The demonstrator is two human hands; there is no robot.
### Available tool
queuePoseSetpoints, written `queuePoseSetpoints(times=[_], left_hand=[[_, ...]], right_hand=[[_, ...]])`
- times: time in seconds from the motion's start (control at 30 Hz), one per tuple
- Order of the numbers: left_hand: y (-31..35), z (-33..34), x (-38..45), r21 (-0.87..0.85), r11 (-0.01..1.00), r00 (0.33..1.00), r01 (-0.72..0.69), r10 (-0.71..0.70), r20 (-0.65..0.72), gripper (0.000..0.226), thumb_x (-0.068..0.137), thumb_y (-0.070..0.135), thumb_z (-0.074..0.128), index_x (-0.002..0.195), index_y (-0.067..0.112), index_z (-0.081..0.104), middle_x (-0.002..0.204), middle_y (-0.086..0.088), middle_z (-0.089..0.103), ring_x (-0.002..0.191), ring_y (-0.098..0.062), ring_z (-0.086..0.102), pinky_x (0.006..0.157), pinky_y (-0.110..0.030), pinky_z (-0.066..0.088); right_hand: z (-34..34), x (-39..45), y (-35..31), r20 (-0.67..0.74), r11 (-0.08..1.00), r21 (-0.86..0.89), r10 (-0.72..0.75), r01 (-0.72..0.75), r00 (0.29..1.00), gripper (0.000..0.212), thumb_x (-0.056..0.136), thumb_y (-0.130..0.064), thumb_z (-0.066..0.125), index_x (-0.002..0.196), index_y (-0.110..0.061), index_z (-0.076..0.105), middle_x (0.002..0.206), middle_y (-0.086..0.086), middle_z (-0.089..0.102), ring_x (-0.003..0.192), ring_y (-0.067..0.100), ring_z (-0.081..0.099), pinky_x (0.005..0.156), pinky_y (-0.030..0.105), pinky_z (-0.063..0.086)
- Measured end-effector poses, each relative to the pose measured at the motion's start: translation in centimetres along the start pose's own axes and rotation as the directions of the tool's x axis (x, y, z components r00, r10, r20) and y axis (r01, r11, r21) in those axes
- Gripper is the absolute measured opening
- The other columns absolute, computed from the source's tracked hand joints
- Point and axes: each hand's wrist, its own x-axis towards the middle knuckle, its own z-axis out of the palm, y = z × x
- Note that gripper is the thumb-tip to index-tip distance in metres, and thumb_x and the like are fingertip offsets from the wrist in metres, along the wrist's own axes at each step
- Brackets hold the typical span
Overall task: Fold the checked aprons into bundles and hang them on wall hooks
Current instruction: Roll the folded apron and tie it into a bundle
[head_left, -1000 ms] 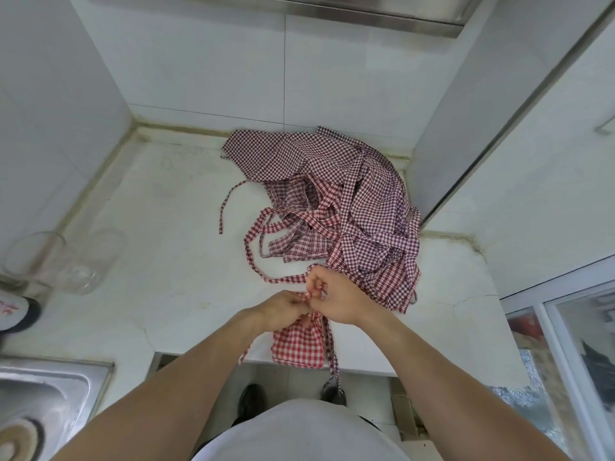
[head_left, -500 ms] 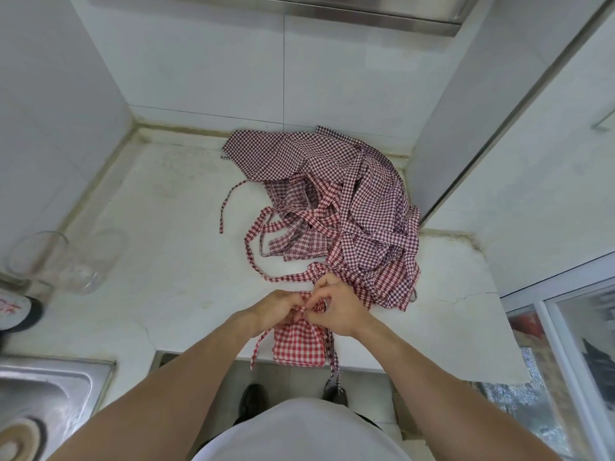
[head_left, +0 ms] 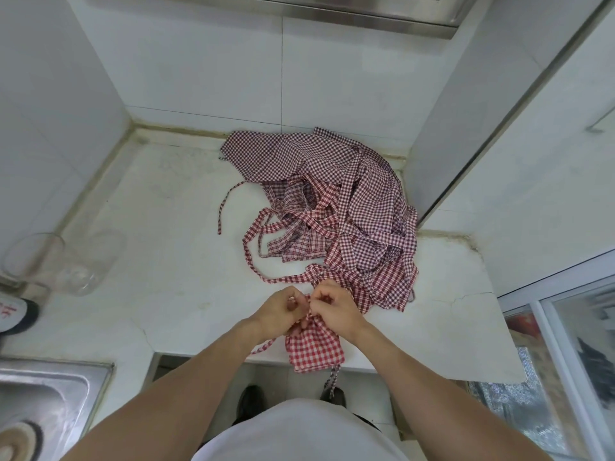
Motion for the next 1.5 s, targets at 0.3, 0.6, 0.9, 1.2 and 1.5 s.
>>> queuePoseSetpoints(times=[0.3,0.6,0.9,1.2,1.5], left_hand=[[0.4,0.4,-0.2,-0.127,0.988,0.996,0.092,-0.090,0.021,0.034,0.106,0.024,0.043,0.104,0.001,0.068,0.090,-0.023,0.068,0.080,-0.024,0.060,0.075,-0.035,0.049],[0.2,0.6,-0.3,-0.008,1.000,0.998,0.011,-0.011,-0.058,0.027,0.099,0.024,0.057,0.081,0.010,0.072,0.069,0.005,0.066,0.063,-0.005,0.058,0.060,-0.014,0.044],[-0.6,1.4,-0.2,-0.067,0.992,0.964,-0.105,0.085,-0.251,0.031,0.102,0.022,0.053,0.088,0.001,0.070,0.068,-0.005,0.069,0.057,-0.015,0.063,0.062,-0.026,0.056],[-1.0,1.5,-0.6,-0.254,0.951,0.932,-0.178,0.080,-0.355,0.015,0.095,0.011,0.064,0.094,0.000,0.075,0.079,-0.011,0.076,0.067,-0.018,0.072,0.060,-0.018,0.053],[-1.5,0.3,-0.5,-0.042,0.981,0.931,-0.187,0.164,-0.326,0.010,0.091,0.009,0.069,0.084,0.014,0.064,0.080,-0.006,0.075,0.075,-0.015,0.072,0.067,-0.022,0.056]], right_hand=[[0.4,-0.1,0.2,0.010,0.940,0.335,0.065,-0.065,0.998,0.003,0.090,-0.012,0.066,0.088,-0.010,0.066,0.079,0.000,0.063,0.076,0.013,0.057,0.076,0.030,0.049],[1.0,-0.3,0.6,0.011,0.950,0.305,0.067,-0.067,0.998,0.011,0.096,-0.012,0.062,0.099,-0.001,0.063,0.080,0.004,0.069,0.073,0.014,0.065,0.073,0.023,0.054],[0.4,0.3,1.0,-0.037,0.968,0.232,0.106,-0.094,0.994,0.012,0.086,-0.005,0.068,0.097,-0.010,0.066,0.091,0.005,0.070,0.087,0.014,0.066,0.089,0.031,0.054],[0.9,0.2,1.6,-0.004,0.935,-0.287,-0.218,0.208,0.976,0.015,0.083,-0.005,0.071,0.095,-0.013,0.075,0.100,-0.004,0.062,0.085,0.000,0.056,0.077,0.009,0.043],[0.8,0.6,0.7,0.108,0.898,-0.369,-0.216,0.241,0.970,0.028,0.076,-0.038,0.082,0.090,-0.016,0.074,0.093,-0.004,0.062,0.083,0.007,0.058,0.074,0.023,0.049]])
